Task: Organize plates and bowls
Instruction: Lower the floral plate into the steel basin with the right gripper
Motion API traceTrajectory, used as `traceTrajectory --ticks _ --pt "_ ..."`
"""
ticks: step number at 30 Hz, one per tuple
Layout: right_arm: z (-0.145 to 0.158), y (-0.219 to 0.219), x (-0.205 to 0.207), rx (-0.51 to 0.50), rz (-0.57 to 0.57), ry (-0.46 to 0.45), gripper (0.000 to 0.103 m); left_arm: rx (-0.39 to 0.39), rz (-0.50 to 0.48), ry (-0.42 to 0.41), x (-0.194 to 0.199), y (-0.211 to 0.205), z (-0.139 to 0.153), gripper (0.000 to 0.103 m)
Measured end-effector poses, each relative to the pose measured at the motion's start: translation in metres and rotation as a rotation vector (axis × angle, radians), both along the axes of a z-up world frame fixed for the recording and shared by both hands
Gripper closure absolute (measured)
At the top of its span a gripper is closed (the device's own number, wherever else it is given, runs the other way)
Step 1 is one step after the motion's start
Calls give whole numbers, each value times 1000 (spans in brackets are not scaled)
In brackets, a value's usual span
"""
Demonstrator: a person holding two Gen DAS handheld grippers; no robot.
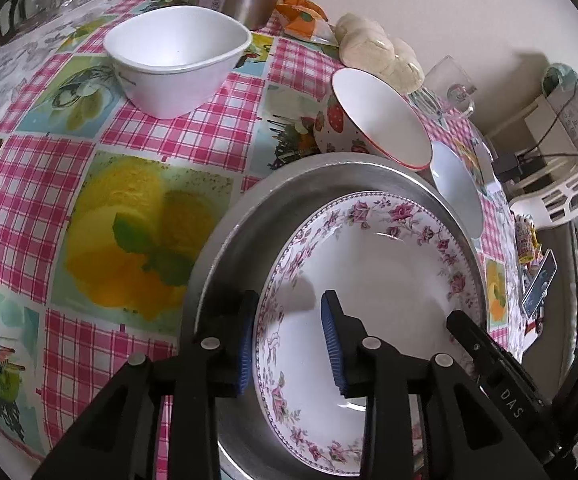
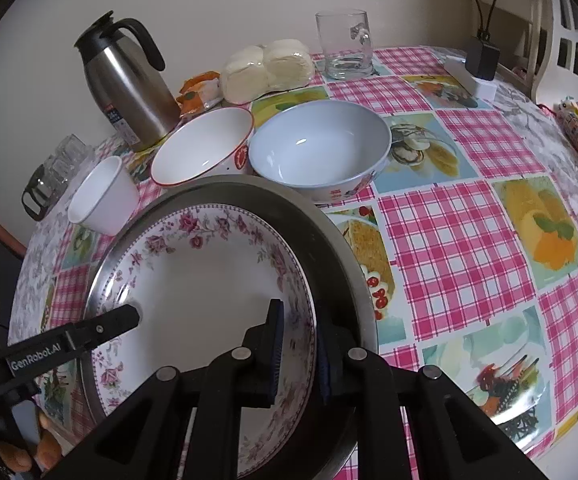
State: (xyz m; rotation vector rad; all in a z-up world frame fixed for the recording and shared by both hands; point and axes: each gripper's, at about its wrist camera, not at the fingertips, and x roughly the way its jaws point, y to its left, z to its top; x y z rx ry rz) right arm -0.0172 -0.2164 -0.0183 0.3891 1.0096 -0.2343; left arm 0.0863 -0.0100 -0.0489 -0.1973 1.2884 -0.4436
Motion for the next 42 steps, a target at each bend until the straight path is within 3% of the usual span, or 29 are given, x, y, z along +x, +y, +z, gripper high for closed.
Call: traceTrajectory --ticks 4,14,33,42 --pt "-1 -1 0 3 -1 2 87 -17 29 13 1 6 1 71" --pt "-2 0 0 3 11 6 87 39 43 8 -5 4 5 71" --pt "-6 2 2 0 41 18 87 75 59 6 -8 5 6 70" --pt "-1 0 -1 17 31 3 87 119 34 -19 -9 -1 11 61"
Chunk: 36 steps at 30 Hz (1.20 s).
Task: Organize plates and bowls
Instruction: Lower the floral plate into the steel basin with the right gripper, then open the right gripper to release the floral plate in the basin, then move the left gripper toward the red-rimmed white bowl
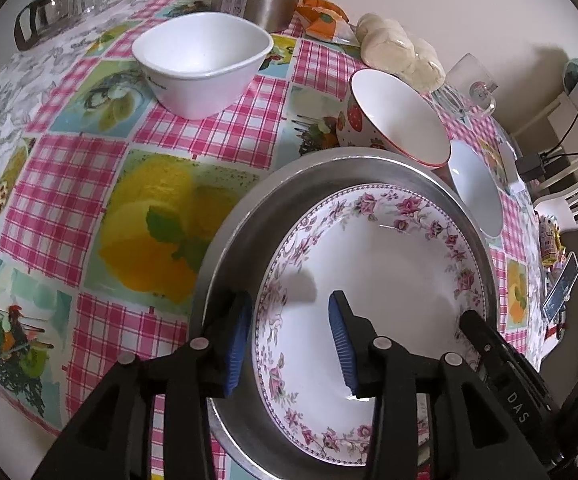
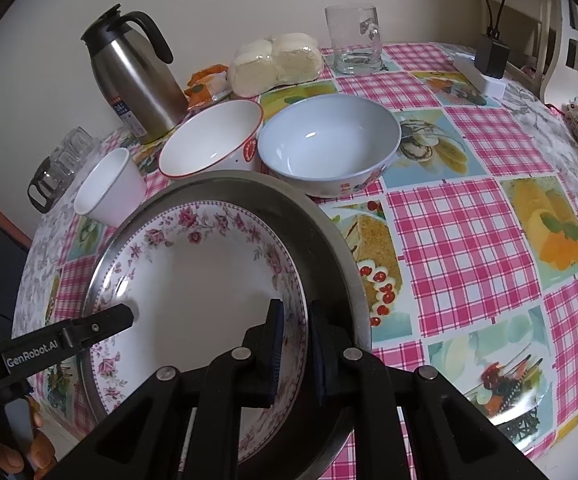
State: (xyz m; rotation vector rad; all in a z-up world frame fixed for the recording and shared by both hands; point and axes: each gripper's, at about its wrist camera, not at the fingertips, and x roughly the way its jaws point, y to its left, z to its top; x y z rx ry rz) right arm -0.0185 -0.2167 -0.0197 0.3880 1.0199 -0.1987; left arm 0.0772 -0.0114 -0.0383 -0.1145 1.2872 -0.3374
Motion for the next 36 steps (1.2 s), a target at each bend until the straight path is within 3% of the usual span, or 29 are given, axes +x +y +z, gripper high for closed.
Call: traceTrajectory --ticks 8,10,13,16,18,19,28,30,36 --pt "15 0 -5 -17 2 -68 87 20 -11 -84 -5 -3 21 55" --pt "20 3 -5 -26 9 -90 87 31 -22 -107 -7 -6 26 47" --pt "26 7 -6 -42 27 -120 84 46 -34 -134 -9 -9 29 43" --pt "28 10 -5 -63 37 -129 68 74 -38 -148 -9 -11 30 35" --pt "28 10 -5 -67 37 -126 48 98 -38 -153 -8 -12 29 31" --pt "27 10 -5 -69 35 -125 44 107 -36 -154 -8 -12 28 30" --pt "21 4 -4 -90 15 -98 15 172 18 -173 -3 -2 24 14" --pt "19 1 -4 -91 6 -89 4 177 34 -175 -2 1 23 10" --pt "18 -3 -5 -98 -14 -79 0 217 84 -225 0 8 26 6"
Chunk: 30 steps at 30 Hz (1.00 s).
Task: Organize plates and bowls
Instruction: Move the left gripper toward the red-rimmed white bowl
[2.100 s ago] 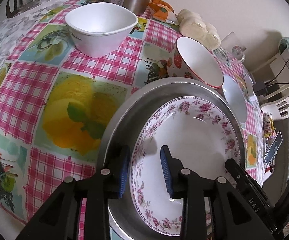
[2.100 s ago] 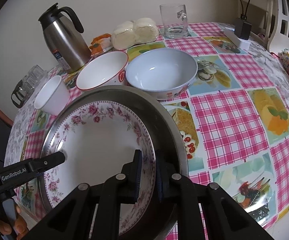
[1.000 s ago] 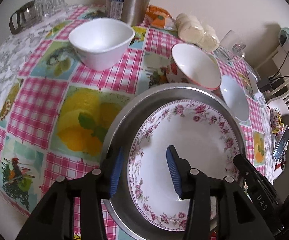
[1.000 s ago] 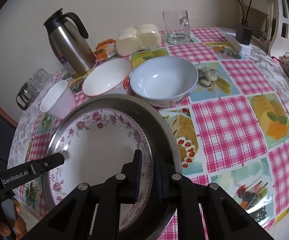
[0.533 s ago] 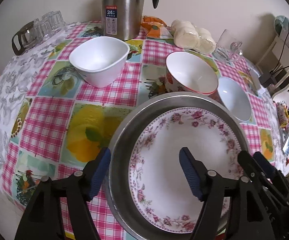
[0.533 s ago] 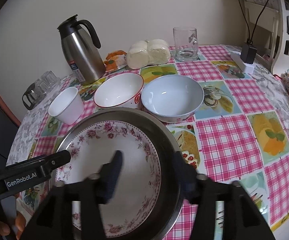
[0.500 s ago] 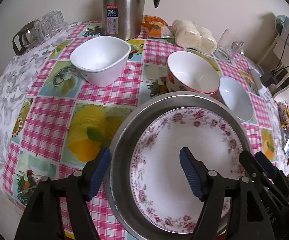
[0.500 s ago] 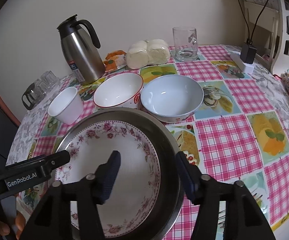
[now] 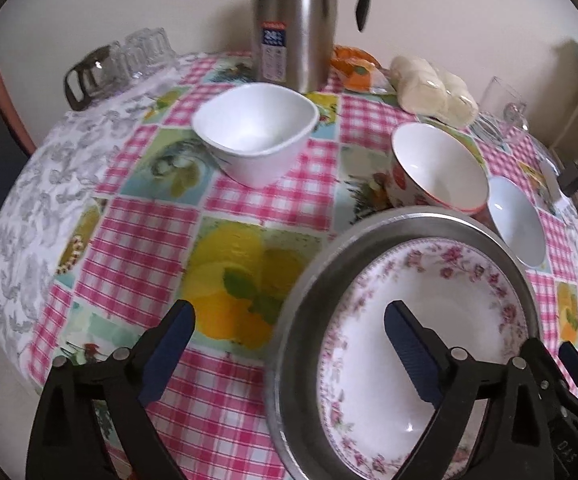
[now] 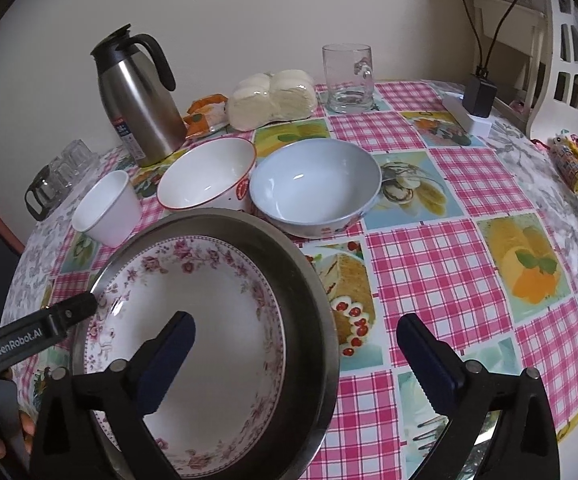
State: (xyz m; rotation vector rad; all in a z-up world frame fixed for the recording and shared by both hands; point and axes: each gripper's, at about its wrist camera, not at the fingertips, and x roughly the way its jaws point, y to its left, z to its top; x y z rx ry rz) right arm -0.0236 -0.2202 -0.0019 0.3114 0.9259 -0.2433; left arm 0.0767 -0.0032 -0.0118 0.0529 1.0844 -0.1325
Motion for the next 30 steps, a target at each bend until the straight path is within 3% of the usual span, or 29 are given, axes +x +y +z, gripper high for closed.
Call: traceTrajectory --ticks 7,14,21,24,30 --pt "3 -5 -2 -1 -23 -15 0 -35 40 -42 4 7 7 0" --pt "9 -7 -3 -4 -18 -36 0 -80 -36 -89 4 -7 16 0" --pt "19 -7 -4 -60 -36 -48 0 -97 -34 -154 8 -15 31 0" --pt "24 -14 5 -79 -59 -55 0 -93 -42 -185 22 -24 38 0" --pt "37 -41 68 -70 -57 -62 0 -161 -42 -118 85 -43 38 0"
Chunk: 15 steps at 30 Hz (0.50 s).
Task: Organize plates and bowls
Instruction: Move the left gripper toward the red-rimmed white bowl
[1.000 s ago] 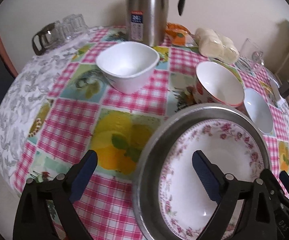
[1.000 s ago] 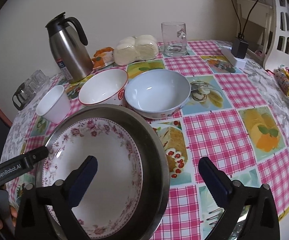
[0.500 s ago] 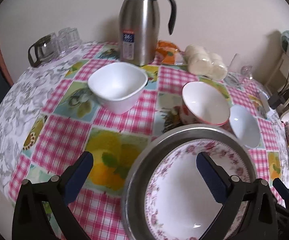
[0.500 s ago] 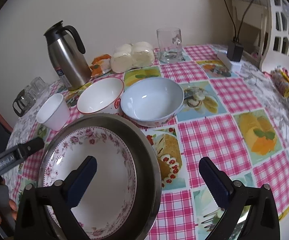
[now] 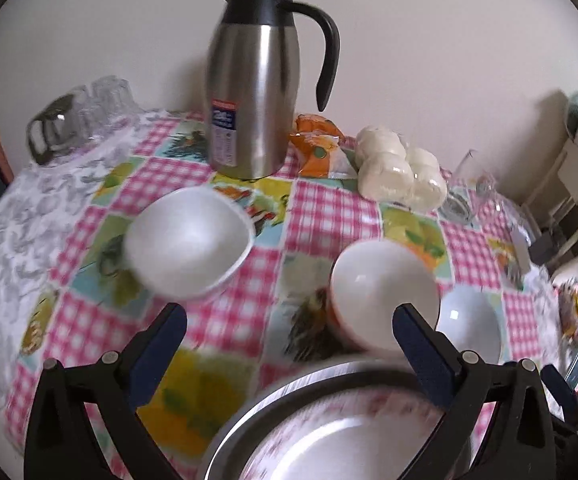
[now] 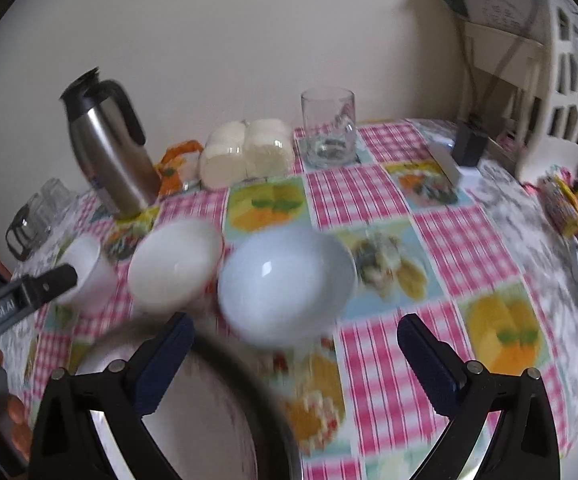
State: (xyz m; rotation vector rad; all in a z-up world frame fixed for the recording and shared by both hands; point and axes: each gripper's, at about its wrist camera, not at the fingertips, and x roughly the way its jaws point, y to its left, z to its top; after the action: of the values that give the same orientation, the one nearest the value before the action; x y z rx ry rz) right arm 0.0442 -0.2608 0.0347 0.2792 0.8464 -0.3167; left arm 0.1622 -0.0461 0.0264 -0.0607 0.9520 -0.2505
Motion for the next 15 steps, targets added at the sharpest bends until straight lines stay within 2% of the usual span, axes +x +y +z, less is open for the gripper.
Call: traceTrajectory --ticks 4,8,10,12,14,15 --pt "12 -18 43 50 -7 -37 2 -44 -19 24 30 -6 -9 0" --pt "12 -20 53 137 -10 -64 9 -113 -19 130 42 -8 -19 0" --pt "12 -16 57 136 0 -15 15 -154 -20 123 38 -6 -12 0" --pt "15 -15 58 141 4 -2 19 -172 -17 81 32 -3 -6 0" --pt "15 -14 54 174 10 -12 20 -148 -39 37 25 -4 -5 0" --pt "14 -15 52 184 9 -11 21 -130 -46 56 25 -4 -7 0"
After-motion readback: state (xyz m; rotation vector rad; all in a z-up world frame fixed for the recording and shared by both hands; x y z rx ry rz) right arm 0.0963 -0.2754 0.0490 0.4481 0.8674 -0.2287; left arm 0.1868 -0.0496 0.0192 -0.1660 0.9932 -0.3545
